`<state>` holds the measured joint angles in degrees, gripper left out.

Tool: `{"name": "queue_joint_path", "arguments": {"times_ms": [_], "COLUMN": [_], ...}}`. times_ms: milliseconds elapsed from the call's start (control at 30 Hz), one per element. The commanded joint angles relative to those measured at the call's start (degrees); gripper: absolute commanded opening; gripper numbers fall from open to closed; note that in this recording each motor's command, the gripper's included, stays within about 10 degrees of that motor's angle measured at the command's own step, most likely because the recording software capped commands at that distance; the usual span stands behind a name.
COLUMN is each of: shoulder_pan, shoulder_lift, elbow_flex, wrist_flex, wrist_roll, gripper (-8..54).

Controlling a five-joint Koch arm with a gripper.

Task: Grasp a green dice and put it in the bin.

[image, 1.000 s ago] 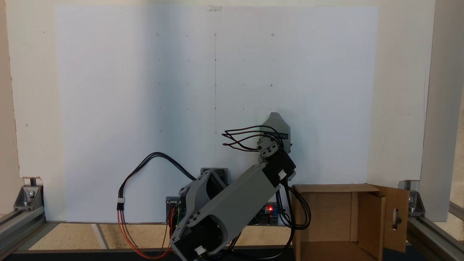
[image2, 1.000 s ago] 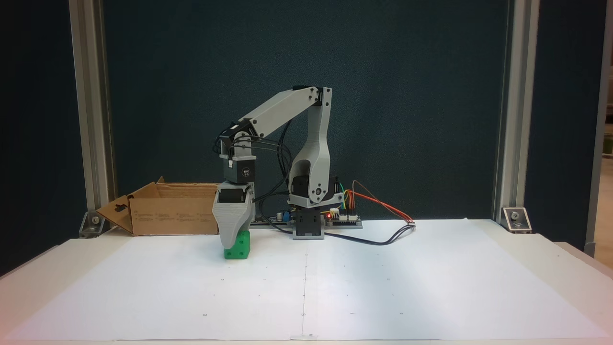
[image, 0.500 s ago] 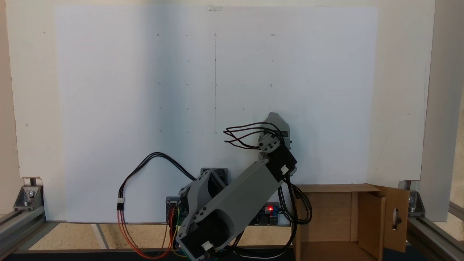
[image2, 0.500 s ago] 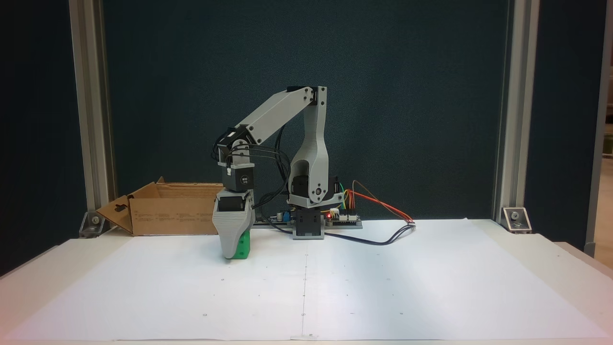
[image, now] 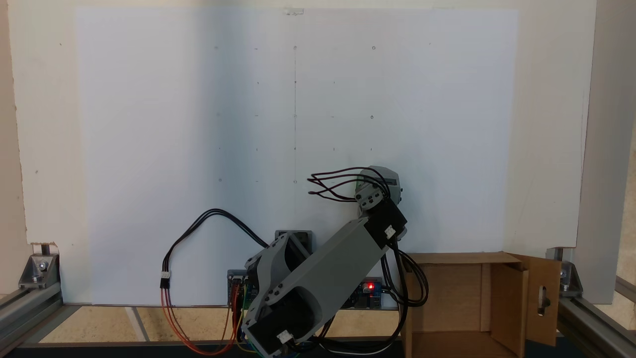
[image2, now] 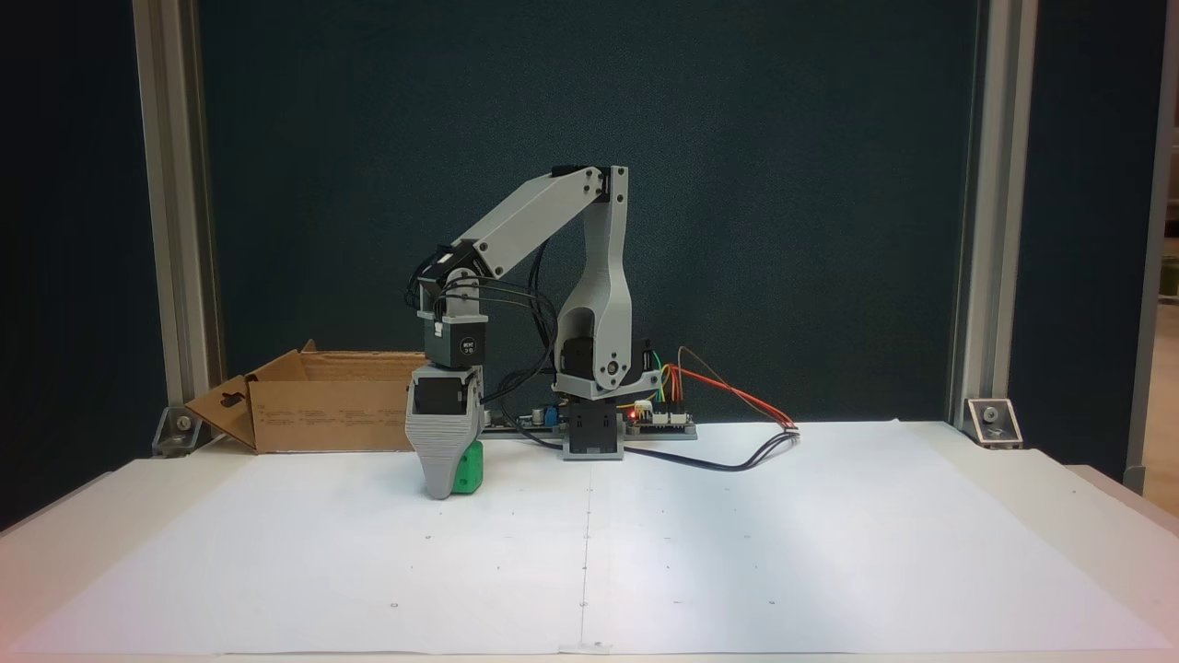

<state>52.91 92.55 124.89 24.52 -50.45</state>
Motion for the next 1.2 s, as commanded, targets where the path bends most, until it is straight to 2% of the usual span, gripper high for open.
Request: {"name": "queue_joint_path", "arguments": {"times_ms": [0, 133, 367, 533, 633, 800, 967, 1167], "shoulder_pan": [-0.4, -2.6, -6.3, -7.0, 6.7, 22.5, 33.3, 40.4], "shoulder_lift": [0.6, 3.3, 4.7, 4.9, 4.9, 4.3, 0.0, -10.9], "elbow_flex": [-1.2, -6.2, -34.5, -54.2, -67.5, -70.8, -71.5, -71.5], "wrist_flex": [-1.1, 5.7, 31.6, 48.6, 61.4, 61.4, 58.4, 53.3], "wrist_roll": [6.9, 13.0, 28.7, 31.1, 36.2, 46.7, 47.8, 47.6], "gripper": [11.4, 11.4, 11.4, 11.4, 11.4, 11.4, 11.4, 11.4]}}
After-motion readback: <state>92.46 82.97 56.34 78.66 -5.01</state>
